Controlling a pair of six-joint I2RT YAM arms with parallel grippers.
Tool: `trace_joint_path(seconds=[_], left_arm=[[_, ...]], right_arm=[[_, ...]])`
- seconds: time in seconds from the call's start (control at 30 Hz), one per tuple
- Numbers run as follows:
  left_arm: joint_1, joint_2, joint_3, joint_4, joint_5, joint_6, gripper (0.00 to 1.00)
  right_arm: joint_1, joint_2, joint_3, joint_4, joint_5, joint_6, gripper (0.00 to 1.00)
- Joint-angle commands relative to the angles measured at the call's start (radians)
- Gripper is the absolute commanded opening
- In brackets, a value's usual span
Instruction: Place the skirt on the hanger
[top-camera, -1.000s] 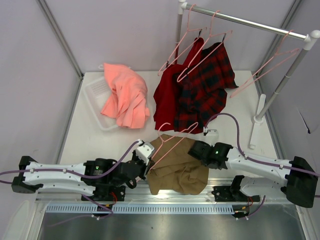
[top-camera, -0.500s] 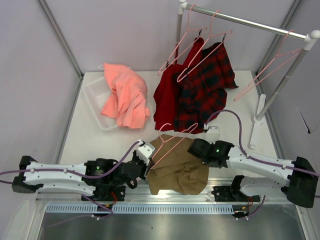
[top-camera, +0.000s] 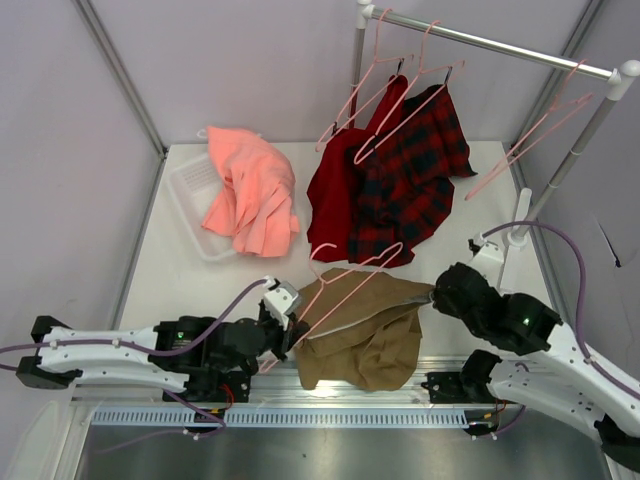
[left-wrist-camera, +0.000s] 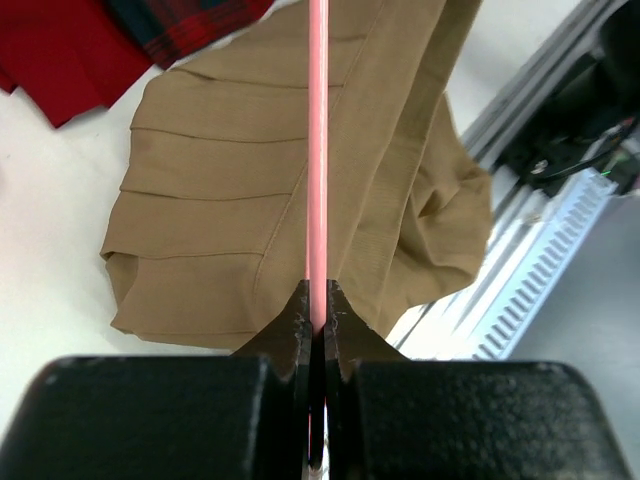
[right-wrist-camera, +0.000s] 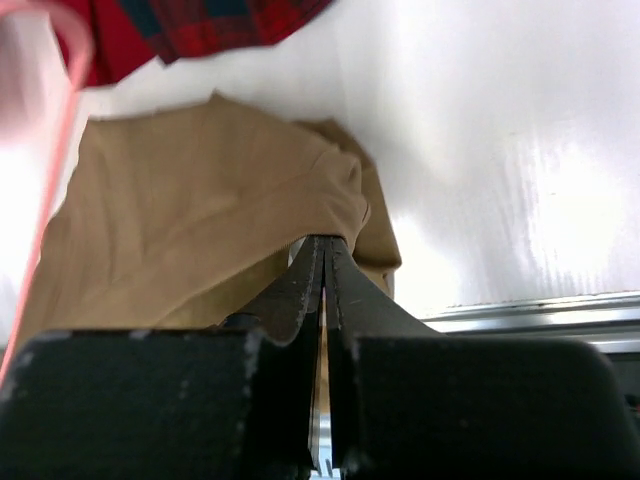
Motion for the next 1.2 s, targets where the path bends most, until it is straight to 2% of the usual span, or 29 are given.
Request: trace_joint_path(seconds=[0.0,0.17,0.4,0.6,0.77,1.17], left_arm=[[-0.004,-0.056,-0.004,0.086,0.044,0.028,0.00],[-0.019,-0.109,-0.030,0.138,0.136,0.060,0.00],[-0.053,-0.033,-0.022,0.190,0.211,0.112,0.00],[-0.065,0.030,-0.021,0.196,0.185,0.123,0.00],[-0.065,0.062,-0.013,0.166,0.090,0.088,0.00],[-0.065,0.098,-0.008,0.143,0.030,0.075,0.00]], right_arm=[[-0.100,-0.010,0.027,0.012,-0.016,-0.084,0.00],[-0.243,0.009,0.044,0.113,-0.128,-0.199,0.00],[-0.375,0.091,0.128,0.190,-0.270,-0.288,0.00],[-0.400,0.148,0.166,0.205,-0.352,-0.357,0.00],[-0.404,0.145,0.183,0.178,-0.392,-0.371,0.00],[-0.409,0.120,0.174,0.099,-0.458,-0.394,0.00]])
